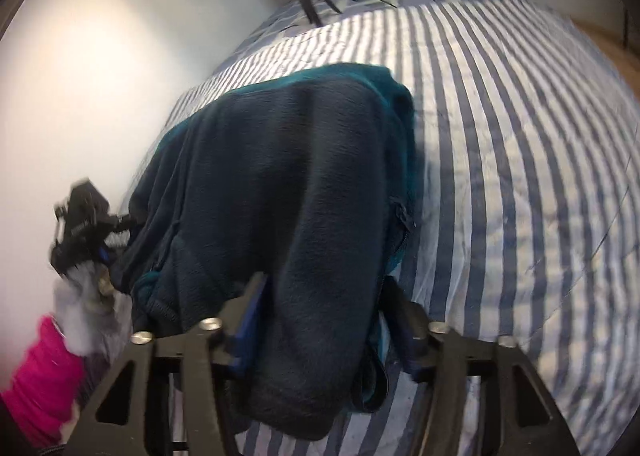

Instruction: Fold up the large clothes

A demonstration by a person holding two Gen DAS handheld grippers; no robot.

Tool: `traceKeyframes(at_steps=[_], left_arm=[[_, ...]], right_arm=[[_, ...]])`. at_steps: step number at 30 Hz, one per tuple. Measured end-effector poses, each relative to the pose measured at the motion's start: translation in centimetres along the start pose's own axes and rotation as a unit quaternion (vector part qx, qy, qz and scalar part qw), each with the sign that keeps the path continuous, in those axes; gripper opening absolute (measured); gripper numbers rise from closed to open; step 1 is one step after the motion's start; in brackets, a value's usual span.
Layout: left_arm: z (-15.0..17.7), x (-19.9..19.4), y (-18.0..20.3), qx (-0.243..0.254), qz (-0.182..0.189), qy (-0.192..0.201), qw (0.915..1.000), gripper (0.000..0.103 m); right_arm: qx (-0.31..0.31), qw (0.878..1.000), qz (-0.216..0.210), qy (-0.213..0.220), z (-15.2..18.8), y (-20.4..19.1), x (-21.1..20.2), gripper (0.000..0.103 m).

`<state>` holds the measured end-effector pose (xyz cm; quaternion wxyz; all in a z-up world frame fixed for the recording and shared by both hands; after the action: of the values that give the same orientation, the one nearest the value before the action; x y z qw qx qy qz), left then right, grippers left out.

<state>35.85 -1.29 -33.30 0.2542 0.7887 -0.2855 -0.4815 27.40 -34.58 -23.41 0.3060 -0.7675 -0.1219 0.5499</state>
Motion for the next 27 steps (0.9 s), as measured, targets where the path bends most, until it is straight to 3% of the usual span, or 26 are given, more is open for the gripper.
traceKeyframes(at_steps=[2, 3, 4, 5, 7, 9, 13, 18, 27], left_arm=[[0.0, 0.3, 0.3, 0.005, 0.008, 0.005, 0.9999, 0.077], [0.0, 0.7, 0.5, 0.004, 0.016, 0.005, 0.9998, 0.063], [0.1, 1.2, 0.7, -0.002, 0.03, 0.0, 0.9996, 0.051], [0.2, 1.4, 1.1, -0.004, 0.025, 0.001, 0.9997, 0.05], [0.0, 1.1, 2.2, 0.022, 0.001, 0.007, 0.9997, 0.04], [-0.1, 0.4, 3.6, 0.056, -0.024, 0.012, 0.9981, 0.035], [-0.1, -1.3, 7.7, 0.129, -0.051, 0.027, 0.9899, 0.032], [-0.8, -1.6, 10.6, 0.145, -0.039, 0.032, 0.9881, 0.031], [-7.0, 0.3, 17.8, 0.208, -0.03, 0.055, 0.9761, 0.031]], right_arm=[[0.042, 0.998, -0.044, -0.026, 0.2, 1.0, 1.2, 0.072], [0.058, 0.997, -0.053, -0.025, 0.3, 1.2, 1.7, 0.071], [0.056, 0.997, -0.058, -0.021, 0.5, 1.1, 1.7, 0.066], [0.049, 0.997, -0.06, -0.019, 0.6, 0.7, 1.6, 0.052], [0.022, 0.999, -0.038, -0.008, 0.8, -0.6, 0.9, 0.039], [-0.03, 1.0, 0.008, 0.007, 1.0, -2.5, -0.2, 0.033], [-0.091, 0.993, 0.059, 0.039, 1.2, -5.3, -2.5, 0.029], [-0.131, 0.985, 0.079, 0.082, 0.2, -7.3, -6.5, 0.028], [-0.147, 0.972, 0.113, 0.144, -5.9, -7.2, -11.3, 0.028]])
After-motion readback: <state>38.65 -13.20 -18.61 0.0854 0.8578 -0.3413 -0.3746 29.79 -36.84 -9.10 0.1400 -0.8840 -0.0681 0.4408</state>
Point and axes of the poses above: each gripper's, at about its wrist camera, not at the fingertips, and x roughly the way its jaws point, y to its right, z to its underside, the point moved 4 cm from there along x, roughly the way its jaws point, and after that the axes turned 15 degrees about x, right-handed, at the moved point
